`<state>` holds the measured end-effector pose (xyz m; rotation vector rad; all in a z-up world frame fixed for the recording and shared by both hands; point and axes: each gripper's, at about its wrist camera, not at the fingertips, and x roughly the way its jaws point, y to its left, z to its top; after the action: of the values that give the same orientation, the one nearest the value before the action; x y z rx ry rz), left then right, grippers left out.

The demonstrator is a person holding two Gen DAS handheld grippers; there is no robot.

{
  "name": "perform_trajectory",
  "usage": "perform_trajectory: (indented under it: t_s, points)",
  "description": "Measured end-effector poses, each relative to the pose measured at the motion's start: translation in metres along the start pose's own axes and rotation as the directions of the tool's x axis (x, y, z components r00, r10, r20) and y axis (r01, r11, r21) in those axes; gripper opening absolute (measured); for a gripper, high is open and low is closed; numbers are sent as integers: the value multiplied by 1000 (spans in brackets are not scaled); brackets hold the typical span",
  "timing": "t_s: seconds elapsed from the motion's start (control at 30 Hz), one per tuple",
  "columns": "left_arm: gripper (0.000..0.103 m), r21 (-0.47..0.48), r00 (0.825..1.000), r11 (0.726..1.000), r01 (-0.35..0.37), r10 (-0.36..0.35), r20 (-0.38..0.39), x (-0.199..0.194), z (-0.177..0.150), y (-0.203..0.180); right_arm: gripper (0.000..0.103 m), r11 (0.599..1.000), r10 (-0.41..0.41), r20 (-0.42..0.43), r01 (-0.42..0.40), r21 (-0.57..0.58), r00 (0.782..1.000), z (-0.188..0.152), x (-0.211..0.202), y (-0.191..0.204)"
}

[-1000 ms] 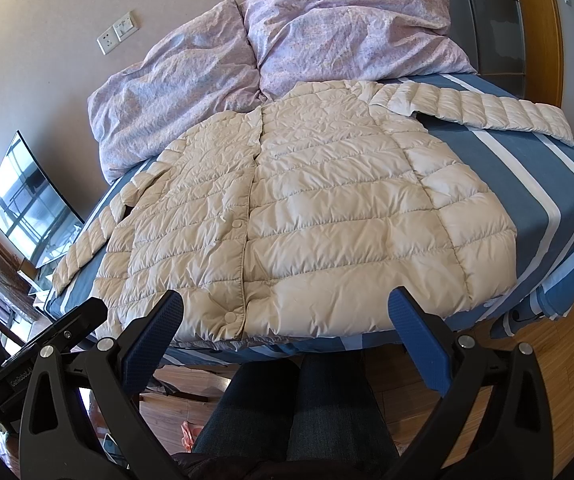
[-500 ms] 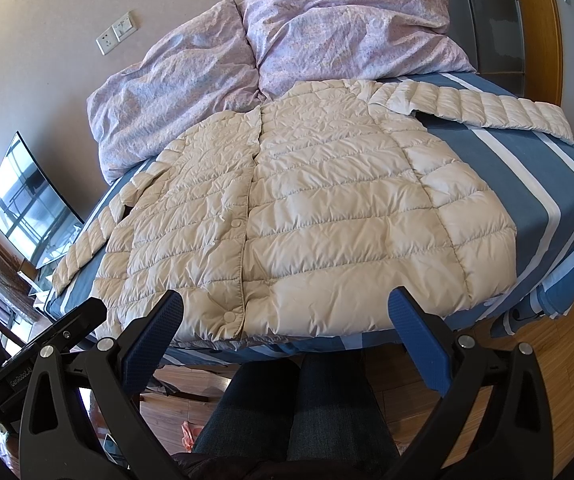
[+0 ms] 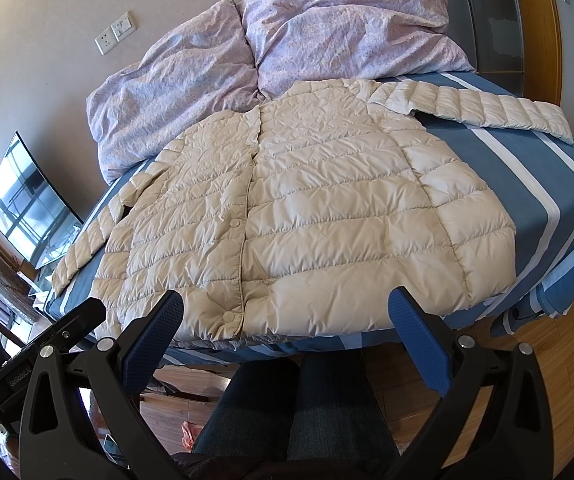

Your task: Fold large clothes

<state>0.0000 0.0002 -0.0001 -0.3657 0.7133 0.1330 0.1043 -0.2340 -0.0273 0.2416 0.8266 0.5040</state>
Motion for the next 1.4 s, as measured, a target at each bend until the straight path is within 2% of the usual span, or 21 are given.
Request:
perform_trajectory:
  t_s: [1.13,1.4]
  points:
    - [101,-5,1000,1000,-2,2,-6,1,0,0,102,1000,-4,-6,4,1,1000,3,3,-2]
    - [101,2,999,999,-48,48,-25,14,9,1,102,999,-49,10,49,-14,999,18,13,-13]
